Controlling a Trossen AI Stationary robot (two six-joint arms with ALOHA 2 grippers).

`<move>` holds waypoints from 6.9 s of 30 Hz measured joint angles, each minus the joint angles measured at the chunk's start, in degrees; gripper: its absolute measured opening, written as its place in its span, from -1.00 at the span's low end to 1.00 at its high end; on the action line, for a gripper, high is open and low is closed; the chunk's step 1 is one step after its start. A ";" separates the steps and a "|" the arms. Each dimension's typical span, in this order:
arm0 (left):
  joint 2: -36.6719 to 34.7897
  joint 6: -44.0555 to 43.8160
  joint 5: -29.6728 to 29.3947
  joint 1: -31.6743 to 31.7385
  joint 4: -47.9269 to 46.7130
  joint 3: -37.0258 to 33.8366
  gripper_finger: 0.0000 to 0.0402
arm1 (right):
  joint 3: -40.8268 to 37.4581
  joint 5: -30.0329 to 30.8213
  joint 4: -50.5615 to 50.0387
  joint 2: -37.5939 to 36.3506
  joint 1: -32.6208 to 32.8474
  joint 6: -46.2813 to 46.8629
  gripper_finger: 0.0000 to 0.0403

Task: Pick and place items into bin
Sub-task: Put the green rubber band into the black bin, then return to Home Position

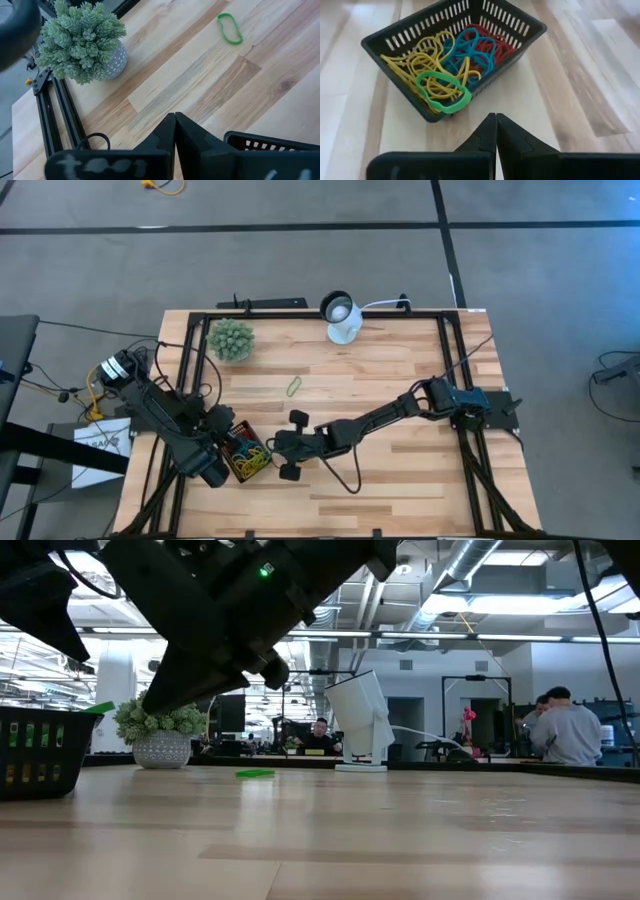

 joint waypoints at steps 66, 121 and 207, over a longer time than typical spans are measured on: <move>-9.69 40.44 -1.72 32.65 12.77 17.70 -0.77 | -17.65 -12.24 -26.41 -63.57 -4.12 -15.97 -1.00; 11.34 72.00 25.54 48.65 57.07 2.76 -0.98 | -91.78 7.94 49.90 -69.83 6.38 15.69 -1.00; -61.40 82.37 -12.07 -2.21 72.74 -28.07 -0.39 | -85.97 17.15 -8.83 -132.31 5.55 -4.11 -1.00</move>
